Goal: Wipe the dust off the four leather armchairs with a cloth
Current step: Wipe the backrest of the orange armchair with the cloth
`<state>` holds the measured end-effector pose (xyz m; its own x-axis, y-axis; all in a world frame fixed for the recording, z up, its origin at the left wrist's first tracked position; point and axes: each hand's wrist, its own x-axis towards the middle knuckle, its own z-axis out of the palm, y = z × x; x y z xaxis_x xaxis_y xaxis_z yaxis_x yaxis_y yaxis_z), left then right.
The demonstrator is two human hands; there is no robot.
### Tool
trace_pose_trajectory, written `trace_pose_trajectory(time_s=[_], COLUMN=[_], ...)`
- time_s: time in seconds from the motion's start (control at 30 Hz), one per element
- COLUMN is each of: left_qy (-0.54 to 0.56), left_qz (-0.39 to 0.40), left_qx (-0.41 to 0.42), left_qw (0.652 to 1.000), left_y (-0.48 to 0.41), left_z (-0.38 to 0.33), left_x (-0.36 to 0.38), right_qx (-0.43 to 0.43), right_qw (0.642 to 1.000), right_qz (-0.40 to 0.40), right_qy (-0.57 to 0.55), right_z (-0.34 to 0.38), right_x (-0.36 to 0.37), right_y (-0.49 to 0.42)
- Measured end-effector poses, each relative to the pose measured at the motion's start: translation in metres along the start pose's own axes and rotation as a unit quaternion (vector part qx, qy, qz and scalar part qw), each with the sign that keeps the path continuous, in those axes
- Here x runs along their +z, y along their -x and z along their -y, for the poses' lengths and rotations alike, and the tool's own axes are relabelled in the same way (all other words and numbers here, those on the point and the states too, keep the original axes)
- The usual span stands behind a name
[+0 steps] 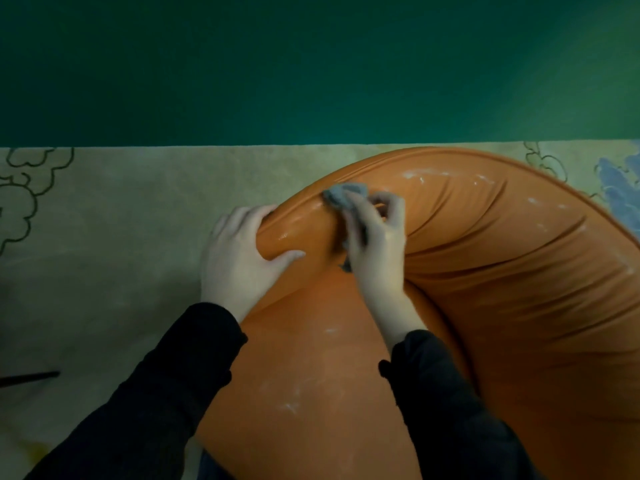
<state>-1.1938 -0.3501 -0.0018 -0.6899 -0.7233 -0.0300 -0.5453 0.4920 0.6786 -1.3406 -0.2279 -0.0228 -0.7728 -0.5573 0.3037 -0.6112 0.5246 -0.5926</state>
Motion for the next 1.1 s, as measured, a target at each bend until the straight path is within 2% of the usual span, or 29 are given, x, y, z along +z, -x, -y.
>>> trace_pose_trajectory(time_s=[0.07, 0.13, 0.33, 0.53, 0.6, 0.7, 0.8, 1.0, 1.1], left_qy=[0.024, 0.021, 0.011, 0.028, 0.023, 0.006, 0.003, -0.001, -0.037], left_qz=[0.003, -0.002, -0.008, -0.007, -0.004, 0.004, 0.000, 0.033, 0.040], left_qx=[-0.008, -0.010, -0.009, -0.017, -0.017, -0.011, -0.008, 0.070, 0.113], left_qw=[1.000, 1.000, 1.000, 0.999, 1.000, 1.000, 1.000, 0.997, 0.992], left_y=[0.000, -0.001, -0.001, 0.001, 0.000, 0.000, -0.001, -0.030, -0.048], left_z=[0.001, 0.002, 0.007, 0.004, 0.003, 0.001, -0.001, -0.032, -0.050], left_x=[0.001, 0.001, 0.005, 0.004, 0.002, 0.000, -0.001, 0.007, 0.024], right_qx=[0.012, 0.024, -0.049, 0.081, 0.072, 0.019, 0.004, 0.106, 0.054], right_qw=[0.997, 0.994, 0.998, 0.988, 0.987, 0.994, 0.996, 0.979, 0.984], right_qz=[-0.068, -0.097, -0.020, -0.132, -0.142, -0.104, -0.085, -0.173, -0.170], right_qy=[0.020, 0.046, -0.019, 0.016, 0.010, -0.024, -0.019, 0.006, 0.002], right_z=[0.005, 0.005, 0.023, 0.000, 0.002, 0.012, 0.009, -0.018, -0.009], right_x=[-0.021, -0.029, -0.011, -0.028, -0.028, -0.020, -0.016, -0.035, -0.033], right_y=[-0.010, -0.015, 0.003, -0.009, -0.010, -0.009, -0.008, -0.015, -0.020])
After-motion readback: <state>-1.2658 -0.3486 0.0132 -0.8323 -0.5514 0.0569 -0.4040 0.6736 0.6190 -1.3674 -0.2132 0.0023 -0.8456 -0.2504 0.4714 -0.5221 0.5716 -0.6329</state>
